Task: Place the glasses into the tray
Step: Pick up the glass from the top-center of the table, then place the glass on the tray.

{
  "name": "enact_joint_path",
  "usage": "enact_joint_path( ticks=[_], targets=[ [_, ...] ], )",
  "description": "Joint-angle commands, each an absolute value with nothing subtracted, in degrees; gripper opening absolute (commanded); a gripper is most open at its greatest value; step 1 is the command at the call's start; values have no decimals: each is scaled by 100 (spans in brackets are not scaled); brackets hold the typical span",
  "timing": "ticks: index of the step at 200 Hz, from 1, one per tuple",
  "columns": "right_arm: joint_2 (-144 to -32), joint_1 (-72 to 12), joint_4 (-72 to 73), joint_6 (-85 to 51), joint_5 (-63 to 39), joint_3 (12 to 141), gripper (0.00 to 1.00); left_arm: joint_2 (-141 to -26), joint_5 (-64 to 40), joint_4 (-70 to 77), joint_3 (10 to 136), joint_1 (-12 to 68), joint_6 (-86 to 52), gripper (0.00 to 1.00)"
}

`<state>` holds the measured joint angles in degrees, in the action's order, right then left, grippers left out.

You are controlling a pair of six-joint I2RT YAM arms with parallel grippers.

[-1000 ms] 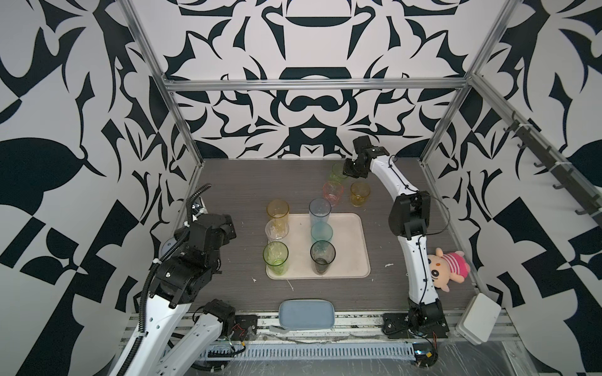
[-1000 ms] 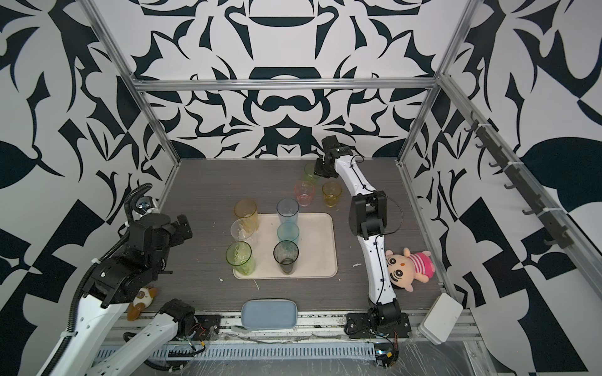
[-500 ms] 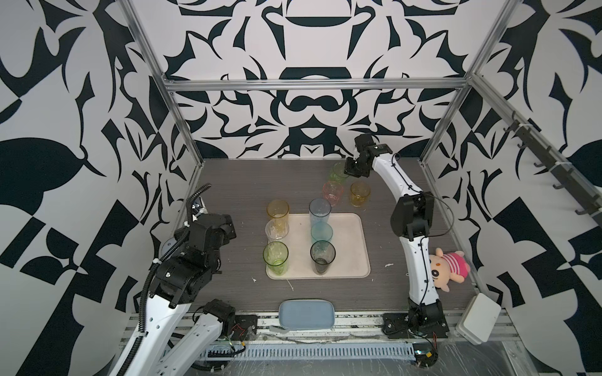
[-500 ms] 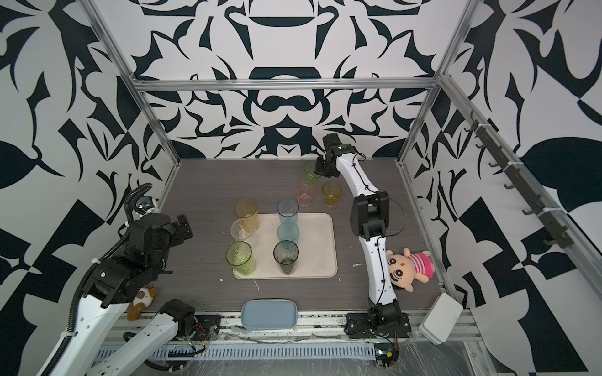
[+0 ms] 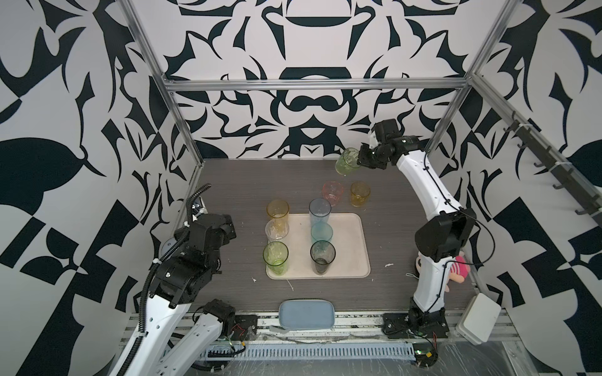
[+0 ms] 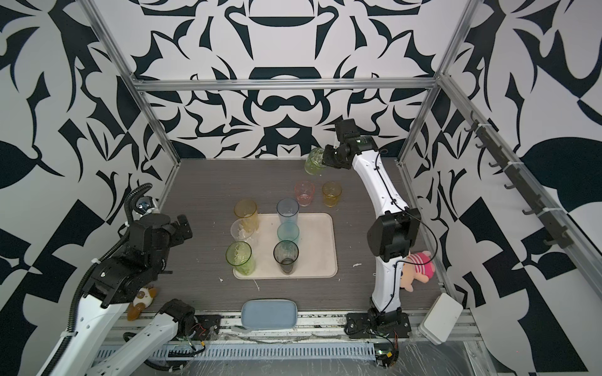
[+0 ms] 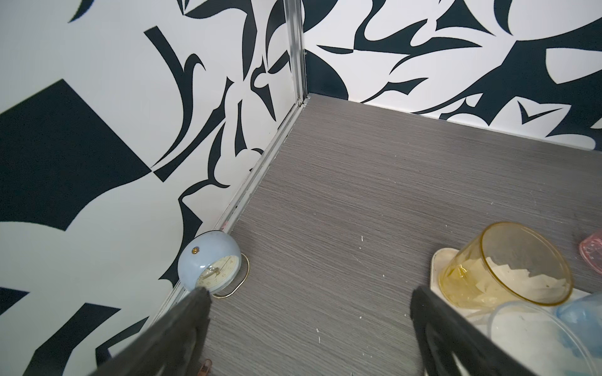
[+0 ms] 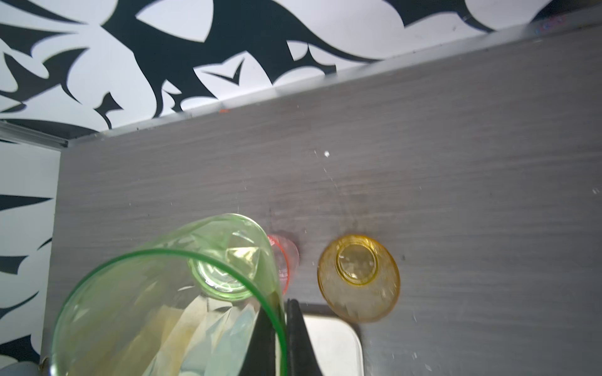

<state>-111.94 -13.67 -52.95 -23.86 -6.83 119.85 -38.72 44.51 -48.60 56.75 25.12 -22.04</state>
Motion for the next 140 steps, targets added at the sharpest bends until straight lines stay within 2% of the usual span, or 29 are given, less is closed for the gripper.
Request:
enact_joint_path(
  ticks=[1, 88, 140],
  targets=[
    [-10688, -1434, -5250, -2415, -642, 11592, 0, -3876, 4452, -4816, 5601, 2503, -2232, 100],
    [-8896, -1833, -4947, -2426, -261, 9680, 0, -3893, 4470, -4809, 5606, 2503, -2232, 99],
    [-8293, -2267, -5068, -2455, 180, 9075, 0, -3870, 4493, -4815, 5604, 2503, -2244, 99]
  ],
)
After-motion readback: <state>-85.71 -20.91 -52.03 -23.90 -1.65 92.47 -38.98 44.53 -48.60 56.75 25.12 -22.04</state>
